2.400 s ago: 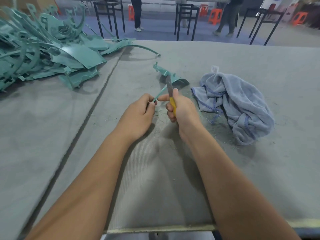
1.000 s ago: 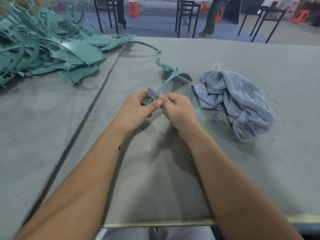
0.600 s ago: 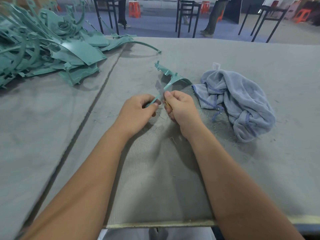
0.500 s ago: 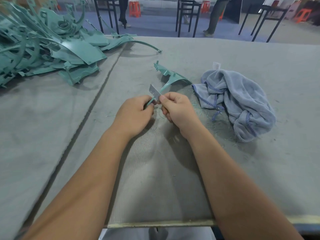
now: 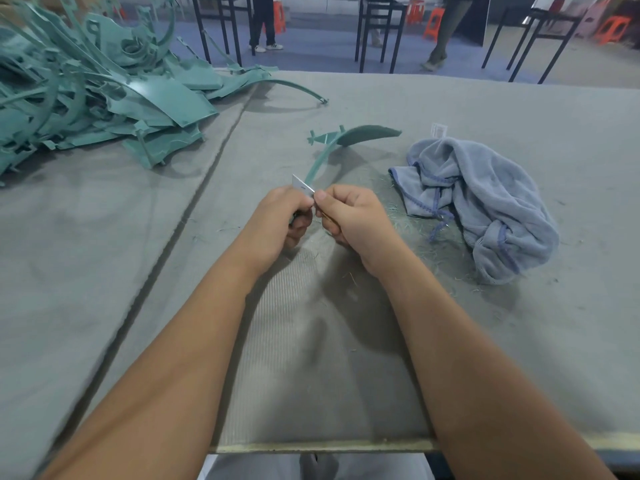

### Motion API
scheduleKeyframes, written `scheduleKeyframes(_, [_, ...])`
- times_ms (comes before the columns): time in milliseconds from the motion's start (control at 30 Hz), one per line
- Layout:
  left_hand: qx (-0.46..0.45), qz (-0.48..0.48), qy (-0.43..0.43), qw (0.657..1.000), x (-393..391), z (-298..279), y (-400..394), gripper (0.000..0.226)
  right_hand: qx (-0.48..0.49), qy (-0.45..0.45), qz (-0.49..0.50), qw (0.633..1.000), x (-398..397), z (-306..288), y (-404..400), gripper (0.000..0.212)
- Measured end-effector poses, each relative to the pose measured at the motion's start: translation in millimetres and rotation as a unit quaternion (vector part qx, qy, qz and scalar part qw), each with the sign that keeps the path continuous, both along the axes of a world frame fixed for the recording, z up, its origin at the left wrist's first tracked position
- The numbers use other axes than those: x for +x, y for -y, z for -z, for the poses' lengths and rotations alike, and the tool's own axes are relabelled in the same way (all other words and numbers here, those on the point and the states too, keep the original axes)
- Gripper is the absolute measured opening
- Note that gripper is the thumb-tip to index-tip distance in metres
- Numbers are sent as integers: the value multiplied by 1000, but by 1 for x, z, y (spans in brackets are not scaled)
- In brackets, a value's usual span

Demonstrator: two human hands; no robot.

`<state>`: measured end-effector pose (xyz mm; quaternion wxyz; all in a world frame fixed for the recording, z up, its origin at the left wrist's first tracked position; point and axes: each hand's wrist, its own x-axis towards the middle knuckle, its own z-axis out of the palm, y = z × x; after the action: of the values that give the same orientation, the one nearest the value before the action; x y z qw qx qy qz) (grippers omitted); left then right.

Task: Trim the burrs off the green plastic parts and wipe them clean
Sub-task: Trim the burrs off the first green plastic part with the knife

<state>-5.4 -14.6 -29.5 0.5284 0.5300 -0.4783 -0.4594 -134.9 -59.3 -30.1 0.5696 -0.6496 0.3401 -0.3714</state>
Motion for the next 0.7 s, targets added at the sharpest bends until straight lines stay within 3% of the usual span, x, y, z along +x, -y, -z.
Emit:
scheduleKeyframes(233, [-41, 23, 70, 996, -1, 3, -4, 31, -20, -14, 33, 999, 0, -2, -2, 27])
scheduleKeyframes(400, [-37, 4, 104, 994, 0, 4, -4, 31, -79, -46, 94, 991, 1, 3, -2, 36])
scheduleKeyframes(700, [-47, -19, 133, 990, 1, 5, -2, 32, -86, -39, 121, 988, 2, 8, -2, 48])
